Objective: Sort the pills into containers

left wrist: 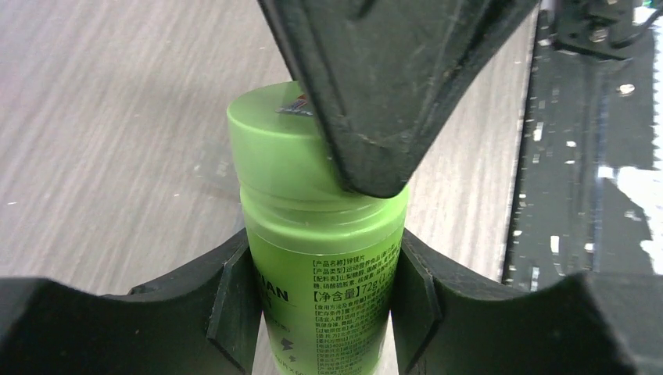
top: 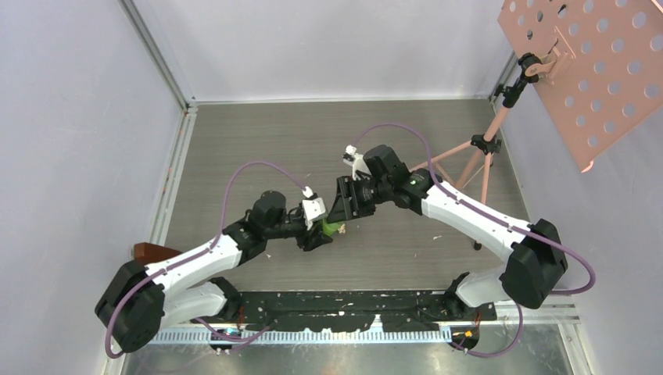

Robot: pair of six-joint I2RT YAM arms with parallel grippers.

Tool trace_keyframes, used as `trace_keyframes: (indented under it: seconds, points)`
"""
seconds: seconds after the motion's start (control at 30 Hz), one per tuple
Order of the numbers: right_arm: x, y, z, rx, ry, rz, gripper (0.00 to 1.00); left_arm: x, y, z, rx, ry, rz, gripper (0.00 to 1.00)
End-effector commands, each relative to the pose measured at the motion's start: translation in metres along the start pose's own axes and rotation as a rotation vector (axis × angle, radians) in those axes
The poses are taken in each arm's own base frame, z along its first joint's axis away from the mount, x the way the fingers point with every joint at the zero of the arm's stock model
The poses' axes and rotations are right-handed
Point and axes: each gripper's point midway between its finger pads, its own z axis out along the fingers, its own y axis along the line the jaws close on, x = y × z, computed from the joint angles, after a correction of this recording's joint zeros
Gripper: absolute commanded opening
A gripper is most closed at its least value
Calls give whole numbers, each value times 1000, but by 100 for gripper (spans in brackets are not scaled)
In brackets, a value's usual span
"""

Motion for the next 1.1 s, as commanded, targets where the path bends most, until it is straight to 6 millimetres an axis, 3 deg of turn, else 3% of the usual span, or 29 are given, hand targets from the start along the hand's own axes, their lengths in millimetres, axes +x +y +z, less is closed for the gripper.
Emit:
trace_keyframes:
  seconds: [0.0,0.1,0.5,0.83,1.07]
  points:
    - [-20,-9,12,87,-85,218,36,-76,21,-8,-143,-261,299,0]
    - [-29,-11,15,140,-76,251,36,-78,28,-8,-192,-235,372,0]
    - [-12,-30,27,306,33,316,45,-85,33,-2,-196,-209,454,0]
    - [-29,2,15,200,-22,445,48,-94,33,-17,-278,-323,490,0]
    - [-29,2,12,210,3,454,54,-93,32,-20,-292,-330,555,0]
